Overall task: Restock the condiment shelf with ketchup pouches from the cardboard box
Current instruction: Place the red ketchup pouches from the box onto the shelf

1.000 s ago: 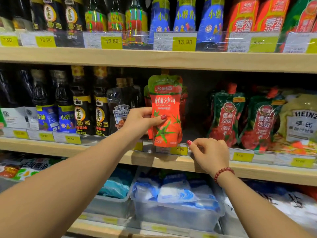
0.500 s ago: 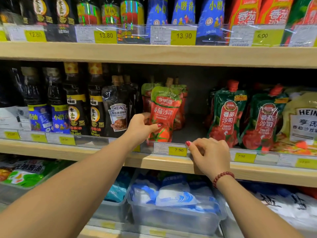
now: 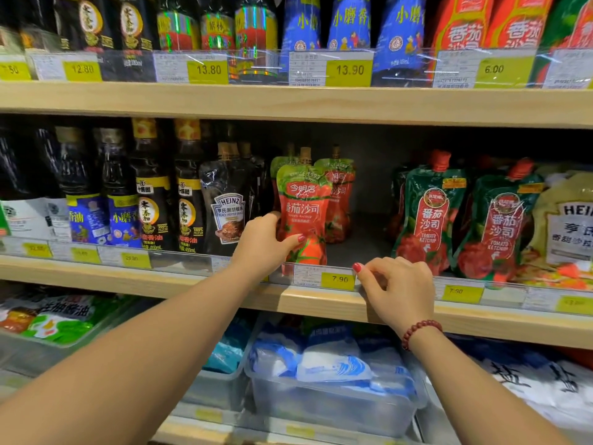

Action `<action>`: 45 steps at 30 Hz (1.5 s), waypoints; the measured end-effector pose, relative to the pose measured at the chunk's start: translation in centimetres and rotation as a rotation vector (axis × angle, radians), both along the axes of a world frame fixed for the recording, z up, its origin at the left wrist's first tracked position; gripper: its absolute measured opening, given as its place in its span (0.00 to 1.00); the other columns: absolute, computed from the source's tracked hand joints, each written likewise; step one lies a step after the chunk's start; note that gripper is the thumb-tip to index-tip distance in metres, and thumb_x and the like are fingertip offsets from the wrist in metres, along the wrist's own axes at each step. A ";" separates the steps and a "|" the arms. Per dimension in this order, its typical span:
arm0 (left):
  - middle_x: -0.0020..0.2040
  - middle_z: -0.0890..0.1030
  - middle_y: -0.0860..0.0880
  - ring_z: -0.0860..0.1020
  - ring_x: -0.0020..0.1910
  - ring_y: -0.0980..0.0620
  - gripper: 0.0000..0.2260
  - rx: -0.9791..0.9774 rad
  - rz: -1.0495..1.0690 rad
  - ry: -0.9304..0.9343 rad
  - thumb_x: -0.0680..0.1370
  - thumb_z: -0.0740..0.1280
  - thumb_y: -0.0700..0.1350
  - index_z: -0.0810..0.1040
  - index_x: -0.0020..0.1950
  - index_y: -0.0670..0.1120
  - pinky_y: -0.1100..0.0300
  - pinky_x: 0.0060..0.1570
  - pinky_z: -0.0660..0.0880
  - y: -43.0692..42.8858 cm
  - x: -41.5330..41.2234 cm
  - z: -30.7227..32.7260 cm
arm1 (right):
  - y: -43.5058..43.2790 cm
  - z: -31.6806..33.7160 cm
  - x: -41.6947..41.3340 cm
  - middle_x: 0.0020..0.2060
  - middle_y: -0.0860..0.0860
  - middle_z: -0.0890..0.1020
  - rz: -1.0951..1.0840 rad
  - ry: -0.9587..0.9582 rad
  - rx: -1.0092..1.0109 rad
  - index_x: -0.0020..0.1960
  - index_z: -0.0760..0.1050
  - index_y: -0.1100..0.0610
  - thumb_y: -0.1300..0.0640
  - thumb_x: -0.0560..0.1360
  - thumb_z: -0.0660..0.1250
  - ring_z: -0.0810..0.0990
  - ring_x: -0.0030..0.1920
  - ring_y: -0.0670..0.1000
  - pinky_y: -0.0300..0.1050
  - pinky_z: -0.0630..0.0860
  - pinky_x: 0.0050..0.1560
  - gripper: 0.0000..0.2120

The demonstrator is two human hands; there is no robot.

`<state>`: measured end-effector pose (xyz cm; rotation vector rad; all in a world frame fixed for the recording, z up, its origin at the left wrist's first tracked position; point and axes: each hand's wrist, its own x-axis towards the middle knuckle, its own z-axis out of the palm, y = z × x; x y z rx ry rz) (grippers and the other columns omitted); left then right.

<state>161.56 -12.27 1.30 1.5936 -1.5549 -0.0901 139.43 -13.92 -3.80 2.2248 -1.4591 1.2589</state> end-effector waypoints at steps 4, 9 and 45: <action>0.51 0.76 0.48 0.77 0.47 0.48 0.35 -0.152 0.132 -0.089 0.66 0.76 0.55 0.61 0.66 0.51 0.51 0.43 0.76 1.1 -1.6 -0.1 | 0.1 0.0 0.0 0.25 0.41 0.74 -0.008 0.018 -0.004 0.32 0.74 0.45 0.43 0.75 0.61 0.69 0.32 0.44 0.44 0.54 0.39 0.15; 0.61 0.69 0.43 0.76 0.49 0.44 0.46 -0.016 0.182 -0.260 0.66 0.77 0.51 0.47 0.72 0.61 0.54 0.41 0.75 0.9 -2.9 0.0 | 0.2 0.2 -0.1 0.26 0.41 0.73 -0.008 0.022 0.013 0.33 0.75 0.45 0.43 0.75 0.60 0.70 0.32 0.44 0.44 0.55 0.39 0.15; 0.57 0.71 0.35 0.72 0.39 0.45 0.44 0.259 0.247 -0.254 0.76 0.62 0.35 0.31 0.73 0.58 0.52 0.38 0.69 -6.2 -0.8 0.8 | 0.3 -0.3 0.1 0.26 0.42 0.75 -0.006 0.014 -0.048 0.33 0.75 0.46 0.44 0.75 0.61 0.71 0.32 0.45 0.43 0.58 0.40 0.14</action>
